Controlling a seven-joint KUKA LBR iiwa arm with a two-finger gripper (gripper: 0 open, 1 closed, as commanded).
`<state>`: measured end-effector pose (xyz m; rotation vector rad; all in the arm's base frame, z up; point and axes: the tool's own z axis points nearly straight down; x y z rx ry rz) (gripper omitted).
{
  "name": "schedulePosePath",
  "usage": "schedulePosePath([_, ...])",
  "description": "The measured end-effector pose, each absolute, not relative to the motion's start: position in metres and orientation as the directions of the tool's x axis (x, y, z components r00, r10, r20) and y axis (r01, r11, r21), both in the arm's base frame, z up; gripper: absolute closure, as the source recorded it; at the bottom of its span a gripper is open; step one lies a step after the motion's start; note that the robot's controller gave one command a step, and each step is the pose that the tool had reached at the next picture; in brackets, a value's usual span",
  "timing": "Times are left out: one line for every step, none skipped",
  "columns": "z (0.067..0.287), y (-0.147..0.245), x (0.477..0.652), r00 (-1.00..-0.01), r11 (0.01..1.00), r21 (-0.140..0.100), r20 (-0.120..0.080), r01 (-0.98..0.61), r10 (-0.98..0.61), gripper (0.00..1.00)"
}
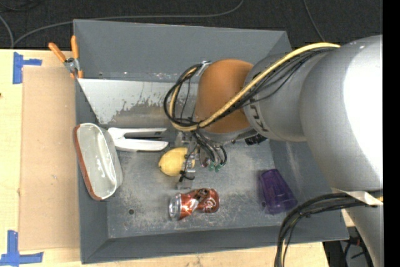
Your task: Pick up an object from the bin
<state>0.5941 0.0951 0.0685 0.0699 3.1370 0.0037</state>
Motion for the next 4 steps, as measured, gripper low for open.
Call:
schedulePosePath([0.07, 0.103, 0.593, -0.965, 0.965, 0.004, 0.002, -0.261, -0.261, 1.0])
schedulePosePath([0.07, 0.103, 0.593, -0.965, 0.965, 0.004, 0.002, -0.261, -0.261, 1.0])
schedulePosePath([0.081, 0.104, 0.592, -0.966, 0.966, 0.004, 0.006, -0.26, -0.26, 1.0])
schedulePosePath([0.115, 0.104, 0.591, -0.966, 0.966, 0.005, 0.012, -0.259, -0.259, 1.0])
